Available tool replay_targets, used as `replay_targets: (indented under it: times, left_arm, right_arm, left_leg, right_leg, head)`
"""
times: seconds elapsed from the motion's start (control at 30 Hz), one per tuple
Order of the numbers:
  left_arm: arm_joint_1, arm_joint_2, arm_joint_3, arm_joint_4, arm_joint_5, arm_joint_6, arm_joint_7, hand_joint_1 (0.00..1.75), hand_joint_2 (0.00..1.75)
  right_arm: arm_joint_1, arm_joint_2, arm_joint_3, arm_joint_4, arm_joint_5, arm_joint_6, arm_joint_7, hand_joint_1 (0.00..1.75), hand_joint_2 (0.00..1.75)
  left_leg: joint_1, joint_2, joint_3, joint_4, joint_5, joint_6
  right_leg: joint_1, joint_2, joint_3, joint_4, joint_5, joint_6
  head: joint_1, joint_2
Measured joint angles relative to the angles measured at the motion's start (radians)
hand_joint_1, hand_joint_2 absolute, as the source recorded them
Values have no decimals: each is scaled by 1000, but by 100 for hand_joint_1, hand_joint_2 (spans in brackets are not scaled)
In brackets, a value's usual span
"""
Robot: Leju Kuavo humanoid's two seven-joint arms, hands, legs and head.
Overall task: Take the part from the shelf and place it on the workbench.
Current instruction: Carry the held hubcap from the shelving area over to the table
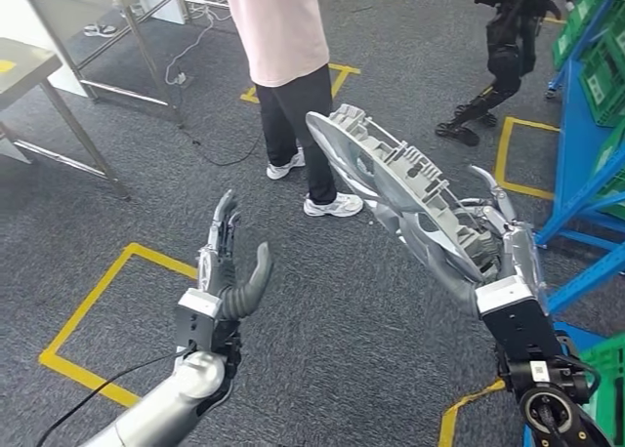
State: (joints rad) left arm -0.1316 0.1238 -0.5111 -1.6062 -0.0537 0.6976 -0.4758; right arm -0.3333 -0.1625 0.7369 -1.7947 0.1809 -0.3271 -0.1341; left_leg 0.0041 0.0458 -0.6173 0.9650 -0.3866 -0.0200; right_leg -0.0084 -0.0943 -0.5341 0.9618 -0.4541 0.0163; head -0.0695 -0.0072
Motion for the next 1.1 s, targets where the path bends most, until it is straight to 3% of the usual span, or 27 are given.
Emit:
replay_targets:
  times: [0.07, 0.13, 0.23, 0.27, 0.3, 0.33, 0.37, 0.43, 0.5, 0.57, 0.6, 0.67, 0.7, 0.73, 0.8, 0.83, 0.9, 0.97, 1.0, 1.07, 1.1]
  left_arm:
    - [0, 1, 0, -1, 0, 0, 0, 0, 175]
    - [-1, 1, 0, -2, 0, 0, 0, 0, 175]
    - [-3, 0, 0, -4, 0, 0, -1, 0, 175]
    - [-2, 0, 0, -4, 0, 0, -1, 0, 175]
    - [-1, 0, 0, -4, 0, 0, -1, 0, 175]
    - [-1, 0, 0, -4, 0, 0, -1, 0, 175]
    - [-1, 0, 0, -4, 0, 0, -1, 0, 175]
    - [-2, -1, 0, -4, 0, 0, -1, 0, 175]
    - [-2, -2, 0, -4, 0, 0, 0, 0, 175]
    - [0, -1, 0, -5, 1, 0, 0, 0, 175]
    - [2, 0, 0, -5, 1, 0, 0, 0, 175]
    - [1, 1, 0, -6, 1, 0, -1, 0, 175]
    - [0, 1, 0, -6, 1, 0, -2, 0, 175]
    - [0, 1, 0, -6, 1, 0, -2, 0, 175]
    - [2, 1, -1, -6, 2, 0, -2, 0, 175]
    - [3, 1, -1, -6, 3, 0, -2, 0, 175]
    - [2, 2, -1, -6, 5, 0, -3, 0, 175]
    - [0, 2, -1, -7, 5, 0, -4, 0, 175]
    - [-2, 2, -1, -7, 6, 0, -4, 0, 175]
    - [-3, 2, -2, -8, 6, 0, -4, 0, 175]
    - [-3, 2, -2, -8, 6, 0, -5, 0, 175]
  right_arm:
    - [-2, 0, -1, -1, 0, 0, 0, 175, 175]
    - [-3, 0, -2, -1, 0, 1, 0, 175, 175]
    - [-2, -1, -4, -2, 0, 1, 0, 175, 175]
    - [-1, -1, -4, -2, 0, 1, 0, 175, 175]
    - [0, -1, -4, -2, 0, 1, 0, 175, 175]
    - [2, -2, -4, -2, 0, 1, 0, 175, 175]
    - [2, -2, -4, -2, 0, 1, 0, 175, 175]
    - [2, -2, -4, -2, -1, 1, 0, 175, 175]
    - [2, -2, -4, -3, -1, 1, 0, 175, 175]
    - [1, -2, -4, -4, -1, 1, 0, 175, 175]
    - [1, -2, -4, -5, -1, 1, 0, 175, 175]
    - [1, -2, -5, -7, -1, 1, 2, 175, 175]
    - [0, -2, -5, -8, -1, 0, 2, 175, 175]
    - [0, -2, -5, -8, -1, -1, 2, 175, 175]
    - [2, -2, -5, -8, -2, -2, 4, 175, 175]
    - [2, -2, -4, -8, -3, -2, 4, 175, 175]
    - [2, -2, -4, -8, -4, -2, 5, 175, 175]
    - [2, -2, -4, -8, -5, -2, 5, 175, 175]
    - [1, -2, -4, -9, -5, -2, 5, 175, 175]
    - [1, -2, -4, -9, -6, -3, 5, 175, 175]
    - [1, -2, -4, -9, -6, -3, 5, 175, 175]
  left_leg:
    - [-2, -22, 0, 0, 0, 17]
    - [0, -41, 5, -4, 0, 30]
    - [0, -69, 8, -5, 0, 42]
    - [-2, -81, 9, -5, -1, 44]
    - [-4, -95, 10, -4, -1, 45]
    - [-5, -109, 11, -4, -2, 45]
    - [-6, -124, 14, -4, -2, 46]
    - [-5, -151, 15, -3, -3, 44]
    - [0, -177, 8, -2, 0, 36]
    - [3, -202, 2, -5, 6, 24]
    - [0, -193, -2, -2, 3, 18]
    - [-6, -135, -28, 52, -31, 9]
    - [-6, -96, -55, 109, -60, 5]
    - [-4, -72, -89, 177, -90, 1]
    - [2, -56, -138, 266, -113, -6]
    - [4, -51, -135, 258, -99, -9]
    - [6, -22, -69, 134, -37, -11]
    - [0, 18, -4, 14, 2, -2]
    - [-4, 27, 8, -10, 5, 5]
    - [-7, 5, 8, -15, 4, 21]
    - [-5, -7, 9, -16, 4, 27]
  right_leg:
    - [-3, -12, 6, -1, -5, 11]
    - [-9, 16, -3, 30, -31, 21]
    - [-9, 80, -94, 221, -120, 22]
    - [-8, 87, -127, 281, -136, 21]
    - [-7, 90, -145, 308, -132, 18]
    - [-6, 94, -146, 295, -109, 14]
    - [-4, 102, -128, 243, -69, 8]
    - [-3, 153, -73, 103, 6, -3]
    - [-2, 187, -36, 26, 29, -9]
    - [-1, 165, -22, 8, 24, -12]
    - [-3, 151, -16, -2, 25, -14]
    - [-7, 121, -2, -23, 30, -20]
    - [-5, 107, 1, -26, 31, -22]
    - [-4, 94, 1, -27, 31, -24]
    - [-3, 64, 1, -27, 29, -23]
    - [-3, 50, 1, -26, 28, -22]
    - [-3, 24, 5, -25, 23, -18]
    - [2, 3, 9, -23, 16, -9]
    - [6, -6, 12, -22, 13, -3]
    - [8, -25, 17, -23, 8, 7]
    - [5, -24, 18, -19, 2, 13]
  head:
    - [6, 0]
    - [10, 0]
    - [19, 0]
    - [20, 0]
    - [21, 0]
    - [21, 0]
    - [21, 0]
    - [20, 0]
    - [20, 0]
    - [21, 0]
    - [20, 0]
    - [12, 0]
    - [8, 0]
    - [5, 0]
    - [4, 0]
    - [3, 0]
    - [0, 0]
    - [-1, 0]
    - [0, 0]
    - [5, 0]
    - [6, 0]
